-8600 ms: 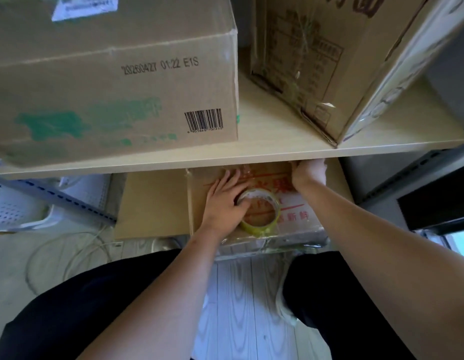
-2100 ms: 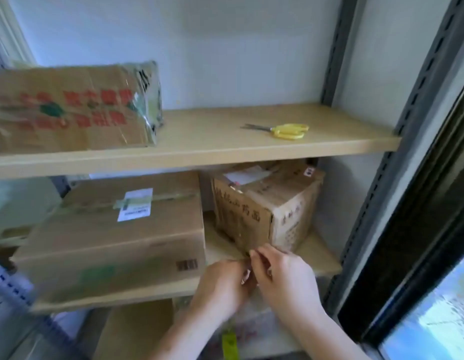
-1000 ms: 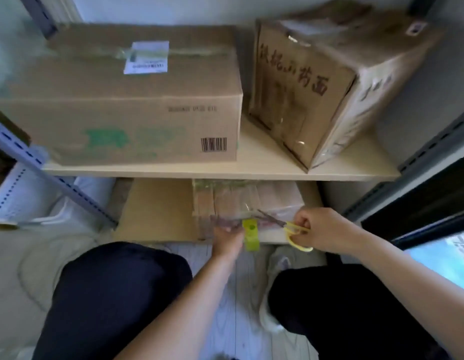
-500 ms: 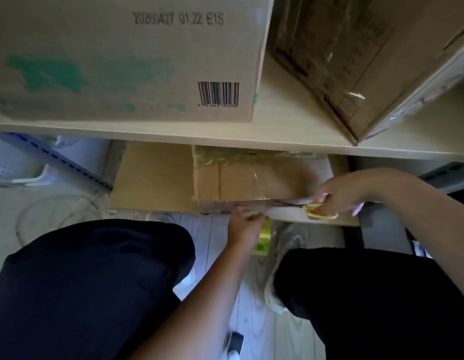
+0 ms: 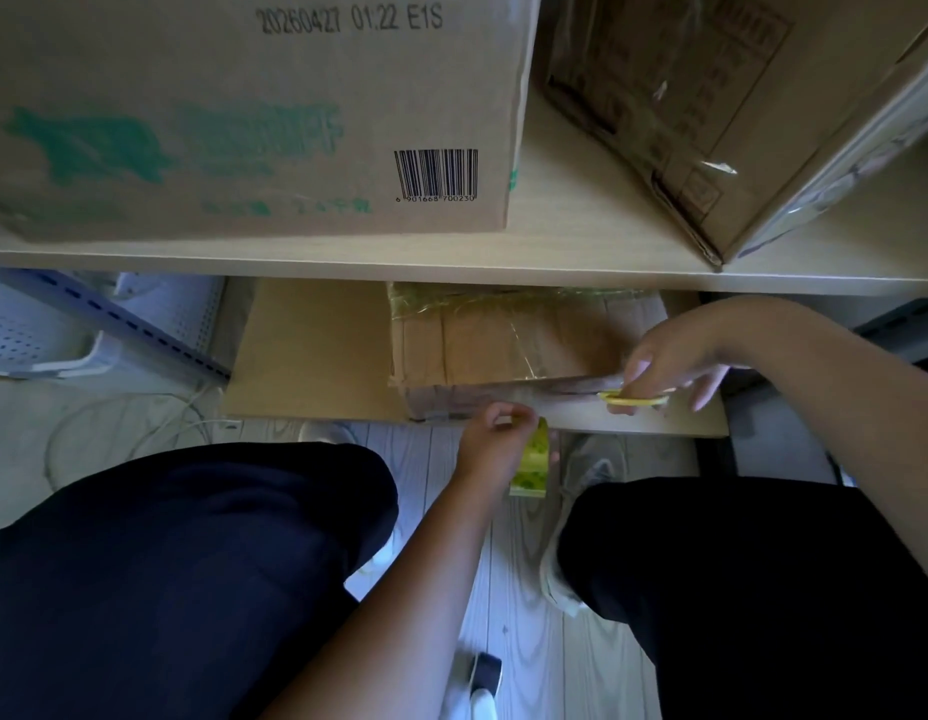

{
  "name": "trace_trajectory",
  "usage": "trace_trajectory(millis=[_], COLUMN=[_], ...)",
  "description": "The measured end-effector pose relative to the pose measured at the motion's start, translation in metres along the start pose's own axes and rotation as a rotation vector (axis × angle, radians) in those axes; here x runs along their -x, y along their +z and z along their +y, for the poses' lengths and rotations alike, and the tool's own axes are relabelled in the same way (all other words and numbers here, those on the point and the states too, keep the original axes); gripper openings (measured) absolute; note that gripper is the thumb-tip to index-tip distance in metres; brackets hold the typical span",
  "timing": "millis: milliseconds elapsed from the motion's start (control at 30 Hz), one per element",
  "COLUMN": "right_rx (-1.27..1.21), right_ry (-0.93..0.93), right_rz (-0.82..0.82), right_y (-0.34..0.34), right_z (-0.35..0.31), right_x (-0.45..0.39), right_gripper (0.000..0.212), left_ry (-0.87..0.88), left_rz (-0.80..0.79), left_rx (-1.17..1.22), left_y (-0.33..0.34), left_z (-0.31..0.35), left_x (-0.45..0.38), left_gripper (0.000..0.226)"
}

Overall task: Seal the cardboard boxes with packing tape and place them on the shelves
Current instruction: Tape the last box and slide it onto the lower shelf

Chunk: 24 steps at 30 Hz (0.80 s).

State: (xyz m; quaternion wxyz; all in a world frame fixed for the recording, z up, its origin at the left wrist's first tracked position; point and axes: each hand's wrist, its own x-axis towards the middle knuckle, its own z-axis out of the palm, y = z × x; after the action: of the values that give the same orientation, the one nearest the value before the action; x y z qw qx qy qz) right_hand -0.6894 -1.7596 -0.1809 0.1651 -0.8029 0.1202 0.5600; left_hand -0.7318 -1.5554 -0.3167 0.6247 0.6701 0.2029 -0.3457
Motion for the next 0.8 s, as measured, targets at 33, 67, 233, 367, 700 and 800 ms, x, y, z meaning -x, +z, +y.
trace_trajectory(millis=[33, 67, 233, 367, 700, 800], right_rx=[-0.001, -0.008, -0.089, -0.054, -0.078, -0.103], right_ry=[0.025, 0.042, 0.014, -0.002, -0.032, -0.067], right_rz=[-0.004, -0.018, -0.041, -0.013, 0.044, 0.064], right_y=[-0.001, -0.001, 0.006, 0.008, 0.015, 0.015], right_z=[0.003, 0.005, -0.002, -0.012, -0.010, -0.007], right_x=[0.001, 0.002, -0.010, -0.024, -0.039, -0.041], right_gripper=[0.034, 0.036, 0.035, 0.042, 0.050, 0.046], left_ry=[-0.002, -0.006, -0.016, -0.050, -0.050, -0.048], left_rz=[-0.003, -0.007, -0.037, -0.064, -0.101, -0.109], left_rx=[0.005, 0.011, 0.019, 0.094, 0.134, 0.134], left_y=[-0.001, -0.001, 0.001, 0.001, -0.001, -0.002], left_z=[-0.001, -0.001, 0.002, 0.007, 0.010, 0.010], left_x=[-0.002, -0.001, 0.003, 0.009, 0.013, 0.013], left_gripper=[0.026, 0.024, 0.023, 0.011, 0.012, 0.011])
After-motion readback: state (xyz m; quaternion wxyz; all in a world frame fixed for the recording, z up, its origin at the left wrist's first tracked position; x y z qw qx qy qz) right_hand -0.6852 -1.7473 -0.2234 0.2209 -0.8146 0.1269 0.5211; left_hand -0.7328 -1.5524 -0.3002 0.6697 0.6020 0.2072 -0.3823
